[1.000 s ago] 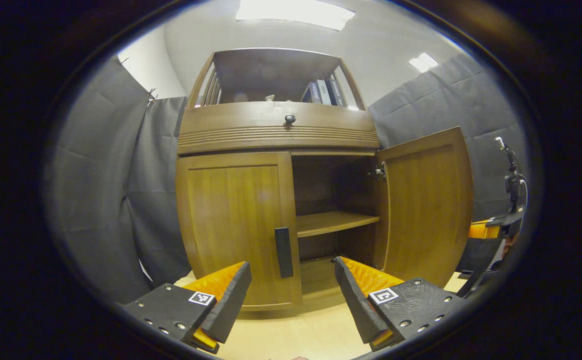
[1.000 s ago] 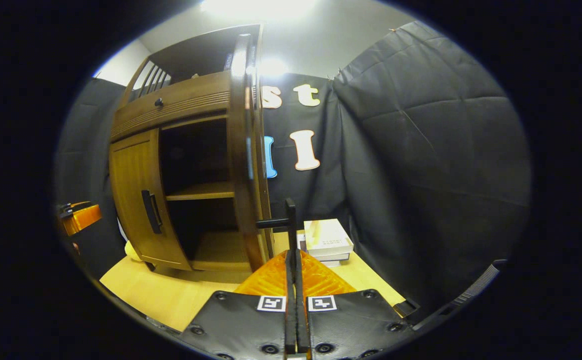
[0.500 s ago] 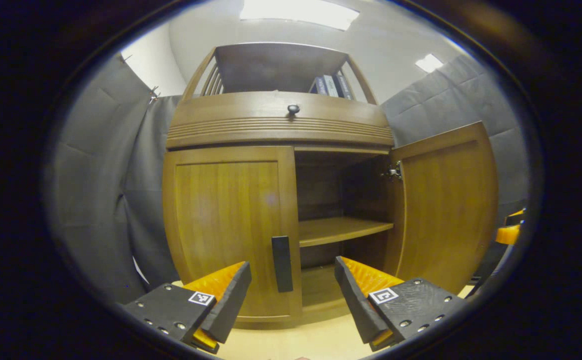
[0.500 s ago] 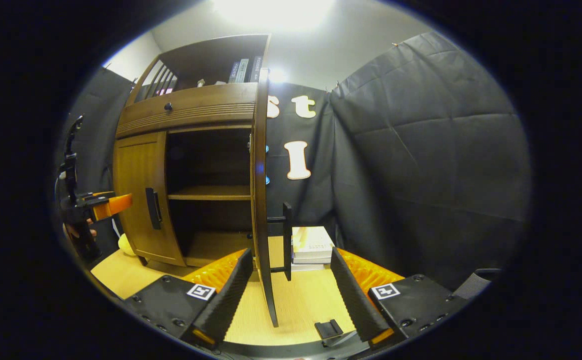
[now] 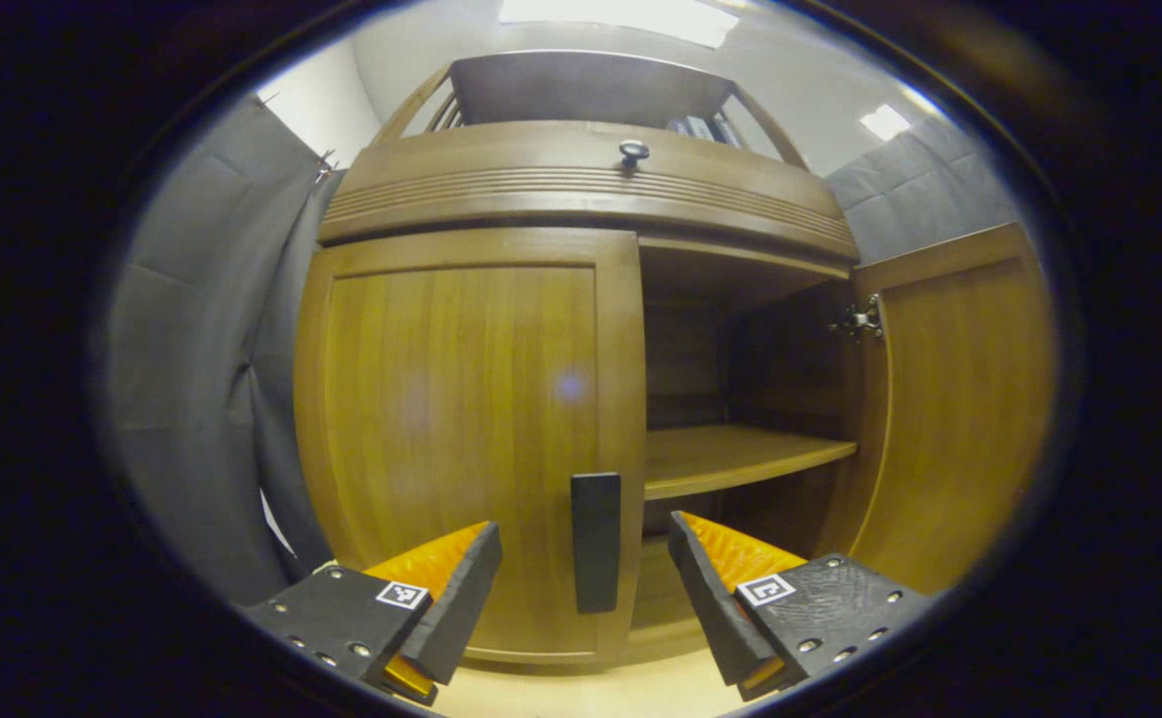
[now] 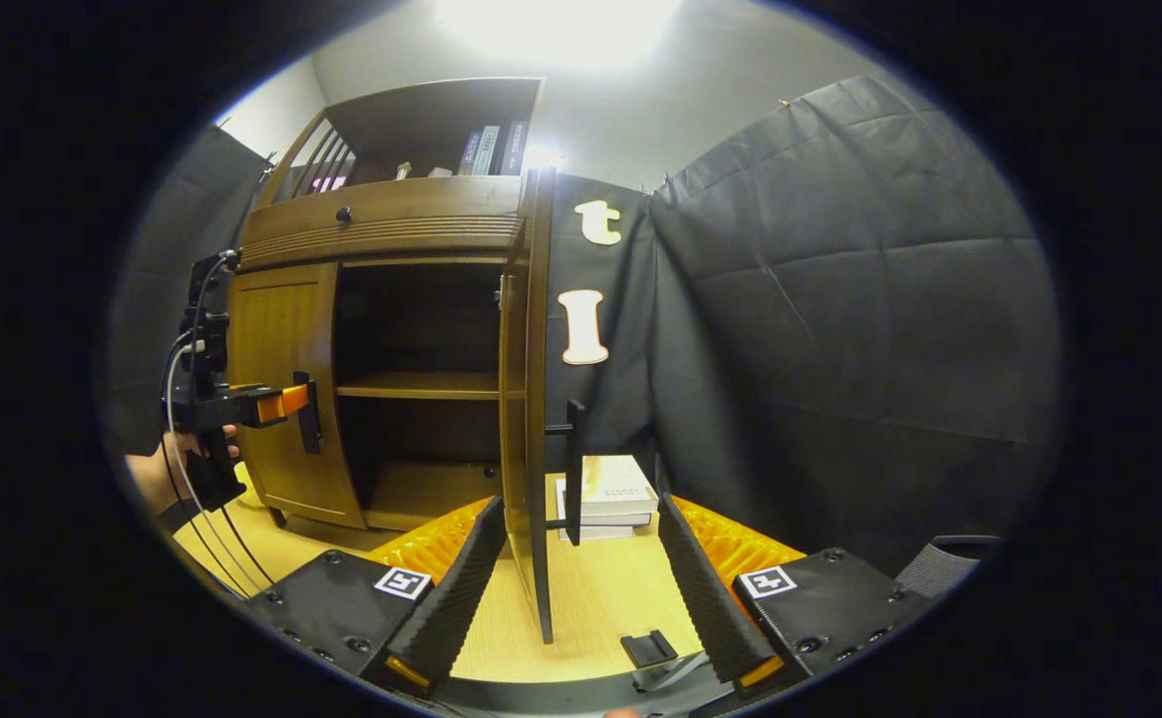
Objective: Open the right door of the double-door shoe cabinet with the right hand, and open the left door with the left hand.
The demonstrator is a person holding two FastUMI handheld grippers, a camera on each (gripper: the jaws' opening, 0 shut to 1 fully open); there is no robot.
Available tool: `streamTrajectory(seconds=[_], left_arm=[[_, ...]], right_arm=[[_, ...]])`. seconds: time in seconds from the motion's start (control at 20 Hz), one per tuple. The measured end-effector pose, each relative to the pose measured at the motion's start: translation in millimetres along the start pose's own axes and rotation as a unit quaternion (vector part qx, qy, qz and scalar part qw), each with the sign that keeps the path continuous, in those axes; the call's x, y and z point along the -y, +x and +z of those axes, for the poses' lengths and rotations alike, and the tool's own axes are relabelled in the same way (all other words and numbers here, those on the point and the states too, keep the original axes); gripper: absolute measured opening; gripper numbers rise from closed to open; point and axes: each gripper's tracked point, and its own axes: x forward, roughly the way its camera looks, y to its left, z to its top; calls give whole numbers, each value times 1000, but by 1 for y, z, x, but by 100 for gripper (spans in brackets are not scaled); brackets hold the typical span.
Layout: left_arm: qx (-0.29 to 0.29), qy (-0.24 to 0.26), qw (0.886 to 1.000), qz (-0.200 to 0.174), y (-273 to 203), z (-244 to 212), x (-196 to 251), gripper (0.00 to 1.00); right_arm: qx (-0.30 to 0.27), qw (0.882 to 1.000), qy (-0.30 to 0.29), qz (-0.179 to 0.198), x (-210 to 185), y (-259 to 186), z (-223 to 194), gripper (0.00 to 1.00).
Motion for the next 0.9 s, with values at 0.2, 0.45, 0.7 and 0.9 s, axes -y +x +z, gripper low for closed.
streamTrajectory(seconds=[0.2,0.45,0.7,0.9], left_arm=[[-16,10,1000,1,25,-15,6,98],[-37,12,999,0,47,-34,7,88],[-52,-13,999,6,59,-46,11,37],[-61,-17,998,10,53,-46,10,24]], right_arm=[[-7,1000,5,3,-2,3,-5,93],[-9,1000,-8,10,-6,3,-7,96],[-13,1000,-5,17,-8,4,-12,93],[-12,1000,-9,18,-7,0,-13,99]])
